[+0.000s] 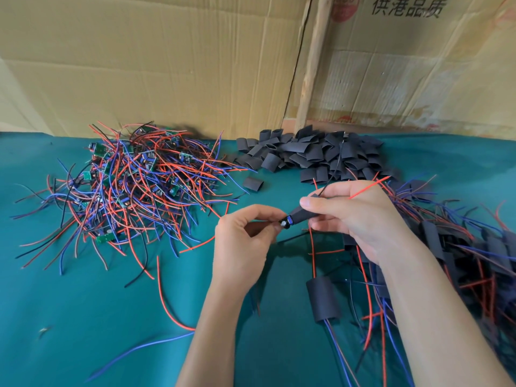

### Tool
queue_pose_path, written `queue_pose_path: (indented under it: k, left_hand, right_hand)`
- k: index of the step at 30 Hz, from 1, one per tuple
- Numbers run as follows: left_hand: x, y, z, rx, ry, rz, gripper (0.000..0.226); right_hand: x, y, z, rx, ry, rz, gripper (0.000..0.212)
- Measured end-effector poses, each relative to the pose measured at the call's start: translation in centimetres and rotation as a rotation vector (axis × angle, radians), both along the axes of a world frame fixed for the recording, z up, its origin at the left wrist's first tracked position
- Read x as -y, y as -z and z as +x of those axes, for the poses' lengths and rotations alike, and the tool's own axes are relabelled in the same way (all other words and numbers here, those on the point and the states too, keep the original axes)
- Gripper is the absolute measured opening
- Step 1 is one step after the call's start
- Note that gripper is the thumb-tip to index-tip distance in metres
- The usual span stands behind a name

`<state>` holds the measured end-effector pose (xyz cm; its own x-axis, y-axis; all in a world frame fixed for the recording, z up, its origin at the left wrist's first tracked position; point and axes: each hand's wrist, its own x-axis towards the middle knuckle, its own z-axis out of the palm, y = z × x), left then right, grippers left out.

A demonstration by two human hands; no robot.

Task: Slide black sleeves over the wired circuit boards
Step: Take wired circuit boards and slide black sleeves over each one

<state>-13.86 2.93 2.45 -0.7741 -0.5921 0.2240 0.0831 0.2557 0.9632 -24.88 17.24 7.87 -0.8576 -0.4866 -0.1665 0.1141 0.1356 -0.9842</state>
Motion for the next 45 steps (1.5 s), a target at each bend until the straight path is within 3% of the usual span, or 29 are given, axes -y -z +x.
queue_pose_path:
  k: [9, 14, 20, 24, 26, 29, 34, 36, 37, 40, 43, 45]
  left_hand:
    - [-0.1, 0.1, 0.1, 0.009, -0.038, -0.036, 0.019]
    - [0.1, 0.2, 0.1, 0.026, -0.078, -0.078, 0.021]
    - [-0.2, 0.2, 0.0, -0.006, -0.007, 0.036, 0.012]
    - [-0.1, -0.3, 0.4, -0.026, 0.140, 0.222, 0.010]
    - [0.2, -0.2, 0.4, -0.008, 0.133, 0.279, 0.010]
    - [0.2, 0.2, 0.0, 0.057, 0.037, 0.265, 0.013]
    - [0.1, 0.6, -0.6, 0.112, -0.011, 0.223, 0.015]
    - [0.2, 0.7, -0.6, 0.112, -0.030, 0.211, 0.016]
    - [0.2, 0.8, -0.6, 0.109, -0.041, 0.208, 0.017]
    - [0.2, 0.8, -0.5, 0.102, -0.076, 0.189, 0.016]
    - [0.5, 0.9, -0.4, 0.096, -0.126, 0.171, 0.018]
    - [0.7, 0.8, -0.3, 0.105, -0.152, 0.162, 0.021]
  right_hand:
    - [1.1, 0.3, 0.7, -0.005, -0.010, 0.000, 0.023]
    - [1.8, 0.3, 1.3, 0.026, -0.029, -0.015, 0.027]
    - [2.4, 0.3, 2.0, 0.048, -0.076, -0.117, 0.015]
    - [1.9, -0.7, 1.4, 0.013, 0.085, -0.113, 0.011]
    - [0.3, -2.0, 0.6, -0.047, 0.149, -0.075, 0.023]
    - [-4.0, -4.5, -0.3, -0.205, 0.104, 0.107, 0.042]
    - [-8.9, -7.4, -0.5, -0.337, 0.048, 0.800, 0.074]
    - [-9.4, -7.9, -1.6, -0.428, 0.103, 0.898, 0.094]
    - [-9.2, -8.2, -2.1, -0.516, 0.142, 0.920, 0.094]
    - [-4.2, -9.1, -1.6, -0.830, 0.068, 0.853, 0.052]
    - [3.7, -7.9, -0.5, -0.991, -0.218, 0.743, 0.019]
    - [8.2, -5.6, -1.3, -0.964, -0.388, 0.810, 0.023]
